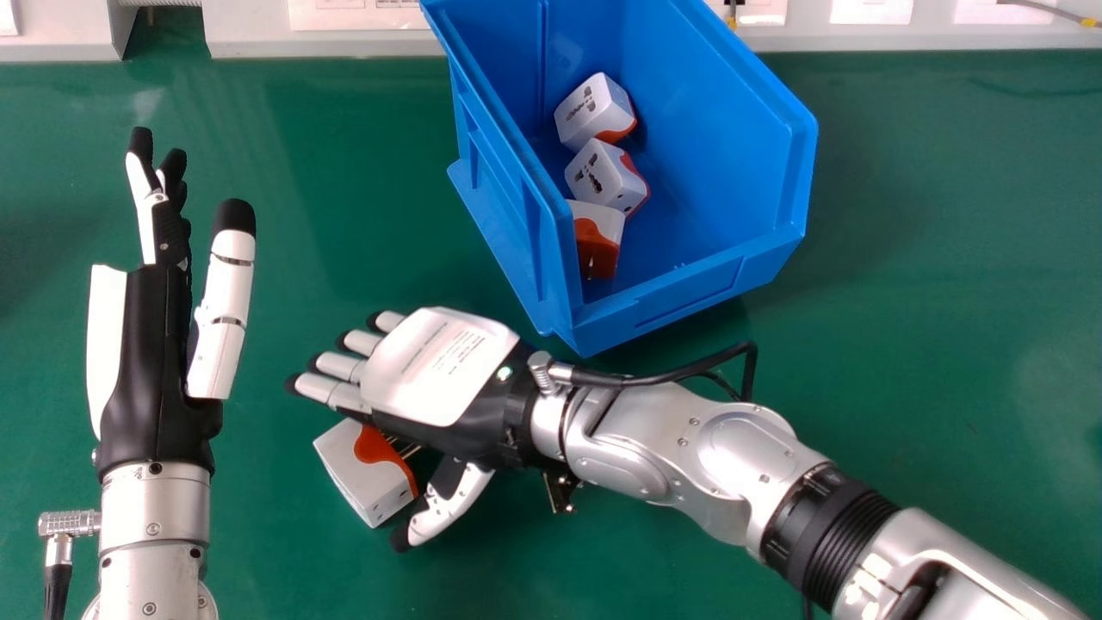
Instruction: Pick all objects and put in blue box
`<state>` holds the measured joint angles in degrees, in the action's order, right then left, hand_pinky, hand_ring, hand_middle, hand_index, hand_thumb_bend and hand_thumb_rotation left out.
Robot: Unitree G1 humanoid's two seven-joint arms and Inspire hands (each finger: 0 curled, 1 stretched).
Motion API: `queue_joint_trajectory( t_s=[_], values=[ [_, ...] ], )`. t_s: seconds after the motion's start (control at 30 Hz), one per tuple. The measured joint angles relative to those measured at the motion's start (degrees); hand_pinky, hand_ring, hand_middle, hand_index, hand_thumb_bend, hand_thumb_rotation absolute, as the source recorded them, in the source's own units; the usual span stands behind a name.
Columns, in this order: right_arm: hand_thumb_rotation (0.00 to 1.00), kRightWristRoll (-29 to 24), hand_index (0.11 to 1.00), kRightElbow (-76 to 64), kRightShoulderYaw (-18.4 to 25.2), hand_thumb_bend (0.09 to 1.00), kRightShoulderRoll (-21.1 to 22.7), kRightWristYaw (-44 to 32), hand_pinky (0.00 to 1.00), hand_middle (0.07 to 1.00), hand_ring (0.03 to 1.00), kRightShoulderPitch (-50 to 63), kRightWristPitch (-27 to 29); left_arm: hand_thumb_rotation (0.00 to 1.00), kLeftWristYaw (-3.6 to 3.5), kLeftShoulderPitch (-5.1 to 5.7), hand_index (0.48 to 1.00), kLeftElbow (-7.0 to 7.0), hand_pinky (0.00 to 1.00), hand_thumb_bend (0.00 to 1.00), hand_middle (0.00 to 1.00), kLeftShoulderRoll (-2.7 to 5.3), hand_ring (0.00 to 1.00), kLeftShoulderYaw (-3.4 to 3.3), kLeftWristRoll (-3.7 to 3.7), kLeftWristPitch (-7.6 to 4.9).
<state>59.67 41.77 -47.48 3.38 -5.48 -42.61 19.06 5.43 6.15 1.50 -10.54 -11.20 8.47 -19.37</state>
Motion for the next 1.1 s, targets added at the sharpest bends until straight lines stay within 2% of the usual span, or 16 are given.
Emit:
queue_joint_trajectory(
  t_s=[0.17,0.37,0.53,0.7,0.93,0.97,1.1],
  values=[
    [0.57,0.11,1.0,0.59,-0.81,0.43,-0.18,-1.14,1.0,1.0,1.0,-0.75,-0.48,1.0,0.26,0.07,0.997,-0.74,0.99,0.38,1.0,0.51,1.0,0.21,0.51,0.3],
    [0.57,0.84,1.0,1.23,-2.67,0.427,-0.75,-1.39,1.0,1.0,1.0,-2.39,-0.86,1.0,0.61,0.4,0.997,-2.25,0.99,0.37,1.0,0.73,1.0,0.39,0.57,1.6],
    [0.58,1.39,0.992,2.65,-4.16,0.427,-1.23,-0.86,0.98,1.0,1.0,-4.25,-0.68,1.0,0.8,0.88,0.998,-3.65,0.99,0.38,1.0,1.12,1.0,1.03,0.71,2.88],
    [0.59,1.41,0.99,5.08,-4.88,0.422,-2.25,-0.37,0.97,1.0,1.0,-6.18,-0.43,1.0,0.98,1.12,0.998,-4.66,0.99,0.38,1.0,1.31,1.0,1.31,1.1,3.98],
    [0.6,0.58,0.99,6.18,-4.82,0.407,-3.73,-1.72,0.97,1.0,1.0,-6.69,-1.39,1.0,1.19,1.52,0.999,-6.05,0.98,0.37,1.0,2.44,1.0,1.65,1.31,5.24],
    [0.6,0.54,0.991,6.41,-4.83,0.406,-4.1,-2.08,0.98,1.0,1.0,-6.77,-1.98,1.0,1.19,1.63,1.0,-6.54,0.98,0.37,1.0,2.64,1.0,1.8,1.68,5.57],
    [0.6,0.69,0.992,6.88,-5.19,0.404,-4.92,-2.77,0.99,1.0,1.0,-7.35,-2.56,1.0,1.19,1.79,1.0,-7.36,0.98,0.37,1.0,2.88,1.0,1.91,1.75,6.25]
  ],
)
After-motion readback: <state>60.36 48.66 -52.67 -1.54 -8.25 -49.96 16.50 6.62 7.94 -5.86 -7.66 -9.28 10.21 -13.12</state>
